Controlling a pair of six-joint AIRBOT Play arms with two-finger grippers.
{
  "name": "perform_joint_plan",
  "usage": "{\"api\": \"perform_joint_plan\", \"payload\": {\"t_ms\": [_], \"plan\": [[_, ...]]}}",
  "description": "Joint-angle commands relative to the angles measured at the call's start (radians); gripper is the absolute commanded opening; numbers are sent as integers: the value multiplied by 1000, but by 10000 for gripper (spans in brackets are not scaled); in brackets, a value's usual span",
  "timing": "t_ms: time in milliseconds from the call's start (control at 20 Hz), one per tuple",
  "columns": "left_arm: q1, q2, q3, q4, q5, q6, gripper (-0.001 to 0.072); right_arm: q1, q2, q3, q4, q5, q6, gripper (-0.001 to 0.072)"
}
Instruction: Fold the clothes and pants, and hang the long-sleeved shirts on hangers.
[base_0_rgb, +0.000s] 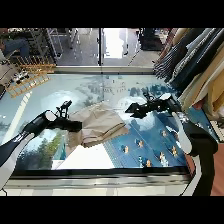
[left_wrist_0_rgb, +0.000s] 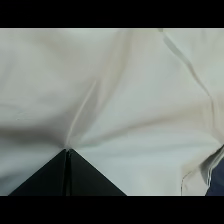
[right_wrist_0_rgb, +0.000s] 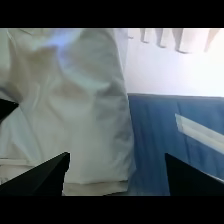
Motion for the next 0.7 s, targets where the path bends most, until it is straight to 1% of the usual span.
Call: {"api": "perform_joint_plan", "payload": {"t_ms": [0, 100, 150, 350, 500, 550, 600, 650], "plan": [[25, -16, 0, 16, -24, -12, 10, 45, -64, 0, 46, 8, -35, 703], [25, -18, 0, 23, -37, -8, 11, 90, -70, 0, 46, -19, -36, 703], [25, -18, 0, 22, -42, 8, 10, 111, -71, 0, 45, -41, -35, 703], [23, -18, 0, 23, -47, 15, 10, 196, -84, 0, 47, -115, 29, 702], [23, -18, 0, 22, -58, 30, 10, 250, -93, 0, 55, -137, 58, 696], [23, -18, 0, 22, -64, 34, 10, 263, -97, 0, 75, -137, 61, 601], [23, -18, 0, 22, -68, 34, 10, 273, -97, 0, 96, -154, 61, 384], [23, -17, 1, 22, -71, 34, 10, 277, -96, 2, 128, -182, 61, 140]]}}
